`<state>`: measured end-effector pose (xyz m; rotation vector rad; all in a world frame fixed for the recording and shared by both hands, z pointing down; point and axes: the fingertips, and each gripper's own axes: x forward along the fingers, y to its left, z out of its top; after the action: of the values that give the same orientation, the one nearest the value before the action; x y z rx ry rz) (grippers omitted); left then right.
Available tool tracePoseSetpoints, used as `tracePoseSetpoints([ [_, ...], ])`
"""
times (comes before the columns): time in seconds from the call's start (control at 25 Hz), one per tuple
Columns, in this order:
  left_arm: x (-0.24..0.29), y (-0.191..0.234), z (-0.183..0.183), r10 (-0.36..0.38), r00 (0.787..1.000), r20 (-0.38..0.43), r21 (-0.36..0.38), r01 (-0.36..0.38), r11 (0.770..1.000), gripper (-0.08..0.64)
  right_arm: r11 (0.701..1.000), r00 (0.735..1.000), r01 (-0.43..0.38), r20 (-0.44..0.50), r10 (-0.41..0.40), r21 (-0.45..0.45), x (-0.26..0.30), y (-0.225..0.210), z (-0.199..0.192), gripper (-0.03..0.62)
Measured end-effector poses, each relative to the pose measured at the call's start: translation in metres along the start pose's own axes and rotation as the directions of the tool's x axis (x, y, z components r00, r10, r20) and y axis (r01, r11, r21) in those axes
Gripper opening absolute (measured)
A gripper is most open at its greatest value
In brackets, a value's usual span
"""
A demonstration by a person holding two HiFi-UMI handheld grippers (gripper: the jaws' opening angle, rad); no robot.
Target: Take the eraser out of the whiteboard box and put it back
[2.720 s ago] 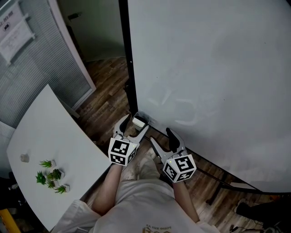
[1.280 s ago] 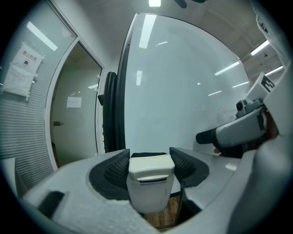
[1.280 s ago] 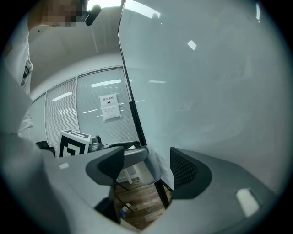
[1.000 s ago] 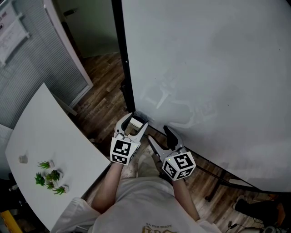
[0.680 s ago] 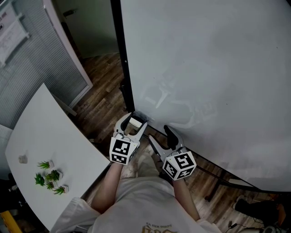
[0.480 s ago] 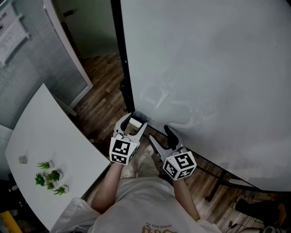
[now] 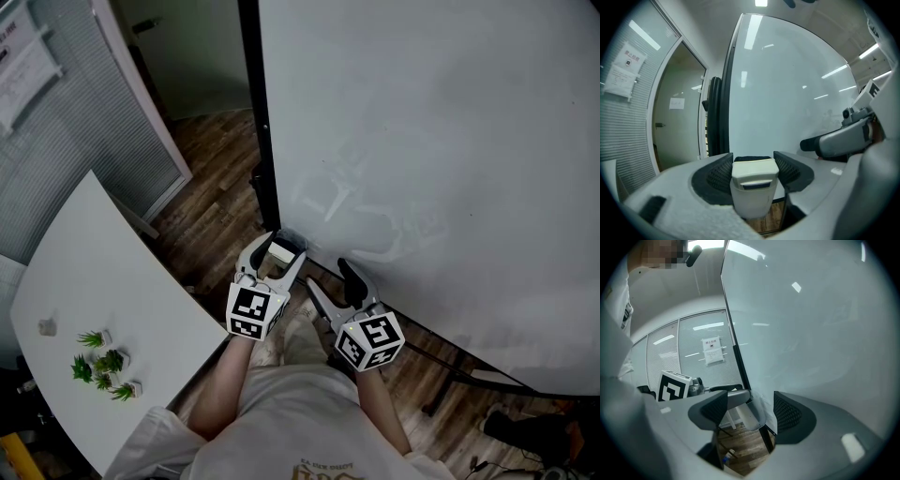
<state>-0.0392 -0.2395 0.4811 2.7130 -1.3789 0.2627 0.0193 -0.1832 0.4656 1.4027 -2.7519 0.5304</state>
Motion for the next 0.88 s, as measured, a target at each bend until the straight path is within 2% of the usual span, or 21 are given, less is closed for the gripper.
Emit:
tracePoseSetpoints([
  [0.88, -0.024, -0.002, 0.024, 0.022, 0.998, 0.060, 0.011, -0.023, 1.000, 0.267, 1.000, 1.000, -0.007, 0.020, 0.007, -0.009, -0.010, 0.014, 0.001, 0.308],
])
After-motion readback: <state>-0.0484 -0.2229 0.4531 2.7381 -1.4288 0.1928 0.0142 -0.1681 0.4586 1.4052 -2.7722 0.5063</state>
